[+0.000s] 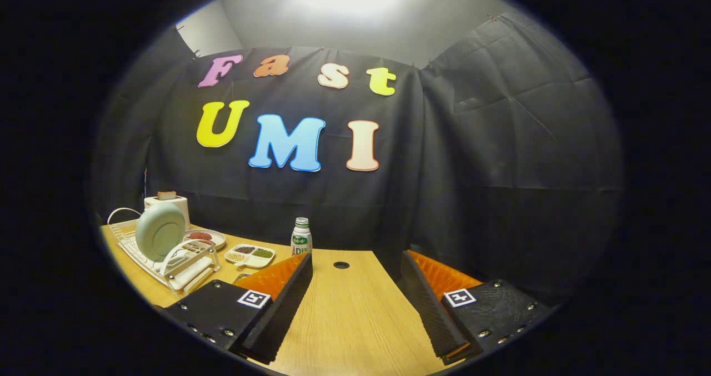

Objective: Take the plate from the dish rack, then take the spoon from the basket and place it into the plate.

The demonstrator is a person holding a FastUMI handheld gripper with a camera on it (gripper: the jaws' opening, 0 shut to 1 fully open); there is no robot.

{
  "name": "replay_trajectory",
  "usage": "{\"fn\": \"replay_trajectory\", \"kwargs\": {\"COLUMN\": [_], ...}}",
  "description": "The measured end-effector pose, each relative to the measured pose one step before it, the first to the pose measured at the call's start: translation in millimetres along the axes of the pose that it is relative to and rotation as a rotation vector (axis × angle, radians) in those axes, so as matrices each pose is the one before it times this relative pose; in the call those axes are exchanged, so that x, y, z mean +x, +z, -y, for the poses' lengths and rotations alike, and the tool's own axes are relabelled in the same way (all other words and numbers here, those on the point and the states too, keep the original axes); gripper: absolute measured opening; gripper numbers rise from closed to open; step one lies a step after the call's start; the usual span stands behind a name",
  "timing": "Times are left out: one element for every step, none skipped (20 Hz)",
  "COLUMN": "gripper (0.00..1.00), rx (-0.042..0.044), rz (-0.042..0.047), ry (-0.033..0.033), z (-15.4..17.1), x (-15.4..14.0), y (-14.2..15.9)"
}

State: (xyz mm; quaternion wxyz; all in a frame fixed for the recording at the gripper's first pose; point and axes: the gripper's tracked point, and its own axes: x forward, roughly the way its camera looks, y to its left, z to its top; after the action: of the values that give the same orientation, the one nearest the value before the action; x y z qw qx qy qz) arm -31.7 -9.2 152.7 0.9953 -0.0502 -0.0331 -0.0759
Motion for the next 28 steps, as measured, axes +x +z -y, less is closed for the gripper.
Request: {"fn": "replay_trajectory", "kwargs": {"gripper": [0.98, 0.98, 0.98, 0.98, 0.98, 0.98, 0.98, 0.98, 0.98, 0.98, 0.98, 0.98, 0.98, 0.98, 0.98, 0.98, 0.98, 0.98, 0.98, 0.98, 0.98, 0.98, 0.98, 0.98, 0.98, 0.98, 0.98, 0.98], "rx": [0.00420, 0.00938, 0.01338, 0.01718, 0.01965, 0.01793, 0.01110, 0.00537, 0.00189, 0.00434, 0.00939, 0.01266, 0.01452, 0.00981, 0.00758, 0.01262, 0.02081, 0.02327, 0.02266, 0.01945, 0.01414, 0.01005, 0.00824, 0.00999, 0.01166, 0.01041, 0.01173, 0.01221], "rz": [0.00110, 0.00143, 0.00299, -0.00038, -0.00383, -0.00610, -0.00256, 0.00112, 0.00133, -0.00303, -0.01121, -0.01127, -0.01513, -0.01858, -0.02180, -0.02127, -0.01910, -0.01777, -0.02268, -0.02048, -0.02350, -0.02632, -0.02362, -0.02249, -0.02592, -0.02693, -0.02822, -0.02110], "ry": [0.02098, 0.02553, 0.02554, 0.02835, 0.03165, 0.03415, 0.03184, 0.03102, 0.02966, 0.02653, 0.02397, 0.01997, 0.01532, 0.00740, -0.00021, -0.00509, -0.00317, -0.00963, -0.01843, -0.01859, -0.02231, -0.01599, -0.01355, -0.00944, -0.00638, -0.01134, -0.01300, -0.00918], "z": [-11.84, -14.15, -15.24, -17.44, -19.07, -21.55, -20.34, -20.75, -21.74, -21.36, -19.91, -21.68, -18.50, -16.37, -13.75, -12.09, -11.31, -9.96, -5.91, -4.56, -3.06, -3.64, -3.15, -2.62, -2.72, -0.79, 0.58, -0.06], "x": [-10.98, -9.16, -6.34, -4.10, -3.21, -2.65, -1.14, 0.60, 1.88, 3.45, 6.67, 7.88, 8.72, 11.11, 10.38, 11.35, 12.84, 13.79, 12.71, 14.21, 13.97, 14.53, 12.48, 13.09, 12.01, 12.13, 9.61, 12.24], "y": [11.87, 10.64, 10.97, 8.59, 7.07, 5.40, 6.12, 5.88, 6.18, 1.47, -0.09, -2.58, -2.37, -3.86, -4.17, -5.91, -5.51, -6.95, -6.98, -8.62, -7.18, -8.62, -7.50, -7.14, -6.88, -8.41, -6.26, -6.91]}}
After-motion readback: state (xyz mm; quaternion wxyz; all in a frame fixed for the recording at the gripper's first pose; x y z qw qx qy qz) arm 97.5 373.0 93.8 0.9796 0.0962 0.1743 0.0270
